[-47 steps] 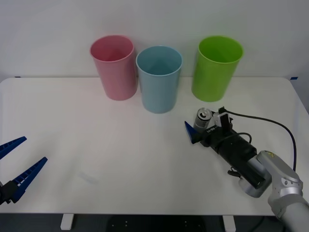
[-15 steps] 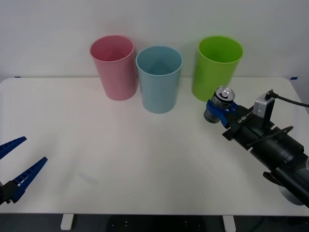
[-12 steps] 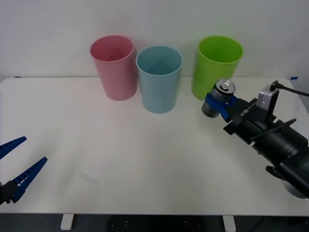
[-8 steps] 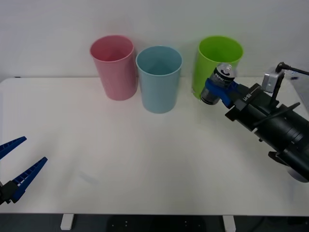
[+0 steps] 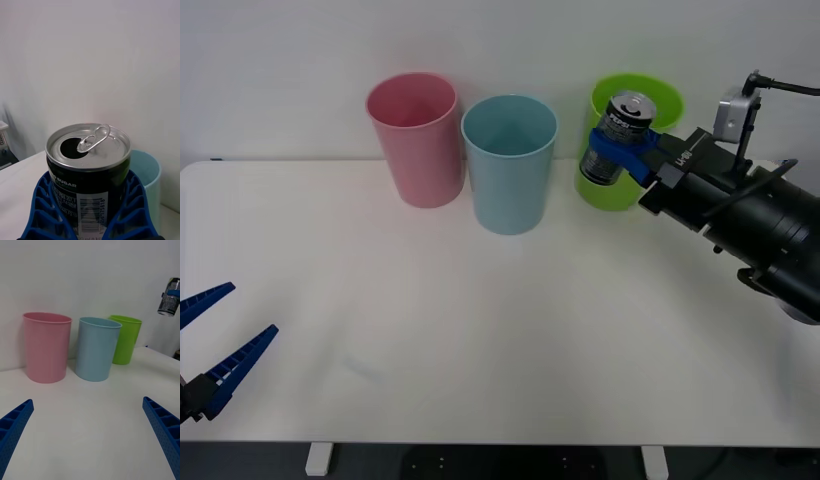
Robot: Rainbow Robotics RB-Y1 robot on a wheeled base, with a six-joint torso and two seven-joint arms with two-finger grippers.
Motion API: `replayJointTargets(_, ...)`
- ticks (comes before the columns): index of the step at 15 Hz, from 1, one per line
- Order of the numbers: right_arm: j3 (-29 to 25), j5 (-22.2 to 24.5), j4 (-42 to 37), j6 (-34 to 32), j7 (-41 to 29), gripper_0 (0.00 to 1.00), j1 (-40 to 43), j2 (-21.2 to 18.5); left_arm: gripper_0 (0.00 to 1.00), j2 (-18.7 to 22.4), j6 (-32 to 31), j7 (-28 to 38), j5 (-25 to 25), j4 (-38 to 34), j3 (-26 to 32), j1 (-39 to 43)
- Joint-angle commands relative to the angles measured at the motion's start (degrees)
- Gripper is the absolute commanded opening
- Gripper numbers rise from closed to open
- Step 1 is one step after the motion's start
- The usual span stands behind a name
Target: Grasp the object on the table and drop it into the matching bin: aluminum can to the light blue bin, PET bottle to the pink bin.
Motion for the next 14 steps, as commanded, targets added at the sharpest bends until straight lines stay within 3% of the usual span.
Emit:
replayJointTargets(1,3.5,0.0,5.4,0.1,-0.3,0.0,-5.9,0.0,1.0,0.0,0.0,0.0,0.0,0.0,0.0,0.0)
replayJointTargets(4,5.5,0.4,11.2,0.0,-0.4,0.0,-11.7,1.9,1.0,0.0,0.0,0.0,0.0,0.0,0.0,0.0)
replayJointTargets(14,6.0,8.4,32.6,0.2,0.4,0.0,-27.6,13.8,1.0,0.0,0.0,0.0,0.0,0.0,0.0,0.0)
